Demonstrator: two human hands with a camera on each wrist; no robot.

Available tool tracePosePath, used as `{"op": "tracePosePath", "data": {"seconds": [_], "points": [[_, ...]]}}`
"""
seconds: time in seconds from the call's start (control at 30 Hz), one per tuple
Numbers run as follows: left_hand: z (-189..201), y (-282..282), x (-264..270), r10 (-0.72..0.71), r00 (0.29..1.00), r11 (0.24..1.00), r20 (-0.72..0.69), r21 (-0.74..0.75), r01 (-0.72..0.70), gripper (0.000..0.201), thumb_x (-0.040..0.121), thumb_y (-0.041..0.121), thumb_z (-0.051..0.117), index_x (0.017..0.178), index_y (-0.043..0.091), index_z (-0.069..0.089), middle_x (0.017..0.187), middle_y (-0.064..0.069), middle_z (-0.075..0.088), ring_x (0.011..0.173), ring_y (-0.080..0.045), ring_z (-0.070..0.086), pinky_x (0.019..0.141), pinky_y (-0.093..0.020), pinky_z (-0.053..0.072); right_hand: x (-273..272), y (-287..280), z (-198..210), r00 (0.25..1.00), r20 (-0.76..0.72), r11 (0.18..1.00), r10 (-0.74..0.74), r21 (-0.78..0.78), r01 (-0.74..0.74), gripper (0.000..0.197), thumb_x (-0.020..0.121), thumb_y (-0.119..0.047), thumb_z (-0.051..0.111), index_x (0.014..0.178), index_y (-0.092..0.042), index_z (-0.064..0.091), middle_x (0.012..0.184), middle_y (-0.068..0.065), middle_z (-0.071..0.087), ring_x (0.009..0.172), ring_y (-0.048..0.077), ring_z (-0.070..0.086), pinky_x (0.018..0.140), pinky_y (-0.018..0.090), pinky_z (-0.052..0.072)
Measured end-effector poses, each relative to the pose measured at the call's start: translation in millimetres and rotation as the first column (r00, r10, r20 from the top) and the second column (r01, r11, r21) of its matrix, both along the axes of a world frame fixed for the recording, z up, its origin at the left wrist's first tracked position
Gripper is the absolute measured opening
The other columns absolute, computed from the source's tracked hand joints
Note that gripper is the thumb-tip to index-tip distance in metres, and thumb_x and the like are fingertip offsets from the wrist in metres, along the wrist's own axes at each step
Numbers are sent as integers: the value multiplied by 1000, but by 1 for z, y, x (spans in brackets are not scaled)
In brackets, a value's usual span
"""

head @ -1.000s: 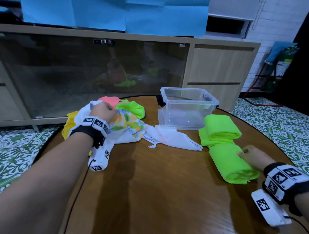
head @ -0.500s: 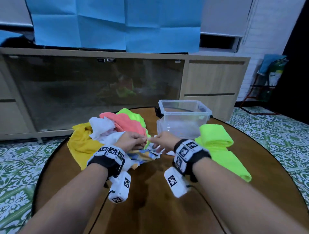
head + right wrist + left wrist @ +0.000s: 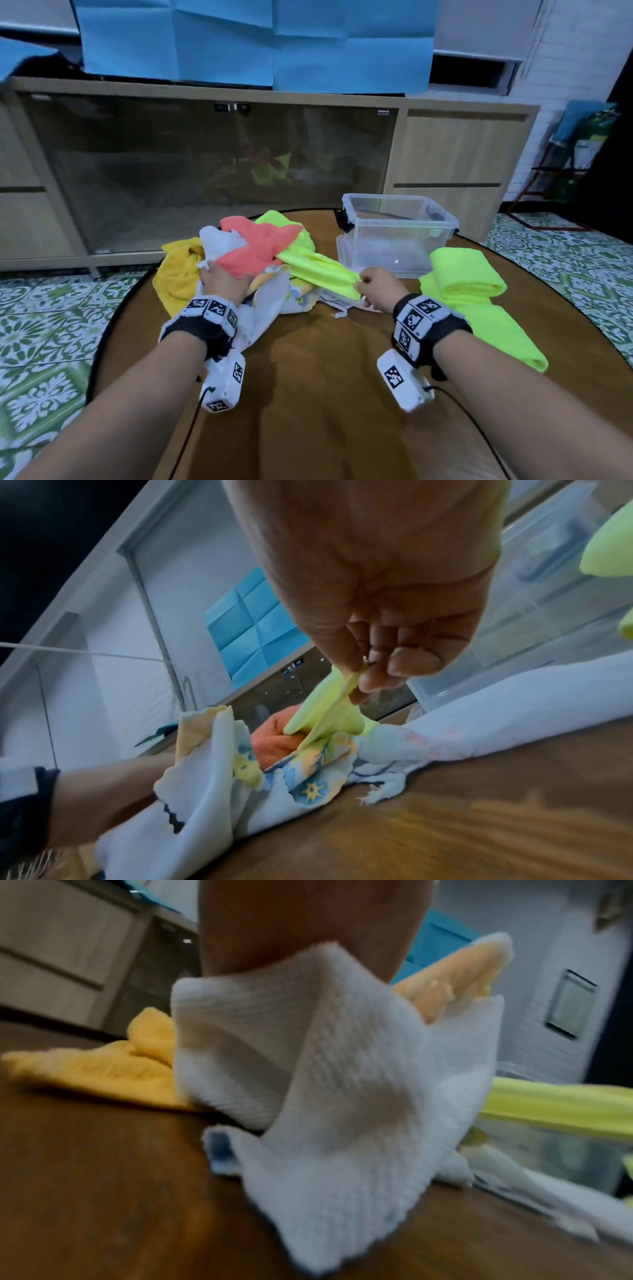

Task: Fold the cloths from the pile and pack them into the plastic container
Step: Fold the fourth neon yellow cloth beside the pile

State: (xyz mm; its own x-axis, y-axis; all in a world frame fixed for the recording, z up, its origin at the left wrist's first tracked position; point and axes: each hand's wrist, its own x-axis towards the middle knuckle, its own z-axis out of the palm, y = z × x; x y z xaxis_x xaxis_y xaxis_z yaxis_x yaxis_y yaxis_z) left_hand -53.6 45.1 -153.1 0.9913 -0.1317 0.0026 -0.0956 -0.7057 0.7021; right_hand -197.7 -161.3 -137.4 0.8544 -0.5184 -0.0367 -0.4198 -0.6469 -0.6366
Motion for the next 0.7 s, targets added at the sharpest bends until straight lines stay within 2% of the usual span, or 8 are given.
{"op": "tracePosePath", "data": {"seconds": [0.1,0.17,0.23,0.3,0.37,0.53,0.63,0.7], "points": [[3,-7,-15,-168,958,971,232,206,121,85,82,63,52,147,17,21,155,-14,10,138,-34,23,109,-43,27,-1,-4,0,1000,14,999,5,-41,-5,36,95,-8,46,61,-13,34,60,5,39,57,22,49,50,25,32],[3,-18,-27,-436,806,860,401,450,242,83,80,71,43,147,28,21,158,-4,3,139,-31,22,109,-46,28,-1,-4,7,995,102,1000,10,-17,-9,29,96,-8,44,68,-10,40,63,4,41,54,16,50,51,25,38],[-1,-29,-32,-683,677,641,276,671,373,82,82,68,44,149,35,11,158,5,-12,144,-29,9,111,-52,24,0,-1,22,971,239,999,11,40,-22,16,98,-9,42,82,-7,48,72,5,45,58,15,51,48,18,42],[-9,-33,-27,-698,706,513,119,771,377,86,84,64,47,149,36,-1,156,7,-20,145,-32,-1,112,-55,20,0,4,45,934,356,995,43,70,-73,17,98,-9,41,96,2,53,81,9,46,65,16,49,46,10,43],[-16,-34,-18,-605,793,542,74,767,342,91,85,60,49,149,35,-10,156,9,-18,143,-37,0,113,-54,21,-2,8,68,877,471,986,90,79,-143,22,98,-8,41,103,10,53,85,10,46,71,12,47,59,14,46],[-17,-28,-5,-353,934,726,53,645,238,86,91,50,46,151,15,-5,158,3,-8,139,-34,25,110,-42,31,-28,5,113,658,751,962,54,137,-235,14,98,-9,42,96,-9,56,80,-4,57,71,0,54,69,15,45],[-18,-17,4,-213,977,829,-10,528,186,89,89,49,52,149,3,5,156,-10,3,135,-31,32,106,-41,37,-51,-12,134,539,839,949,-73,224,-220,21,100,-11,38,91,-22,53,87,-8,59,76,0,57,73,17,50],[-14,-14,3,-183,983,812,-23,560,164,83,88,50,51,147,4,15,152,-13,14,134,-31,34,104,-41,39,-64,-23,141,511,850,939,-129,270,-212,22,101,-12,35,92,-23,52,93,-7,59,81,1,58,78,20,52]]}}
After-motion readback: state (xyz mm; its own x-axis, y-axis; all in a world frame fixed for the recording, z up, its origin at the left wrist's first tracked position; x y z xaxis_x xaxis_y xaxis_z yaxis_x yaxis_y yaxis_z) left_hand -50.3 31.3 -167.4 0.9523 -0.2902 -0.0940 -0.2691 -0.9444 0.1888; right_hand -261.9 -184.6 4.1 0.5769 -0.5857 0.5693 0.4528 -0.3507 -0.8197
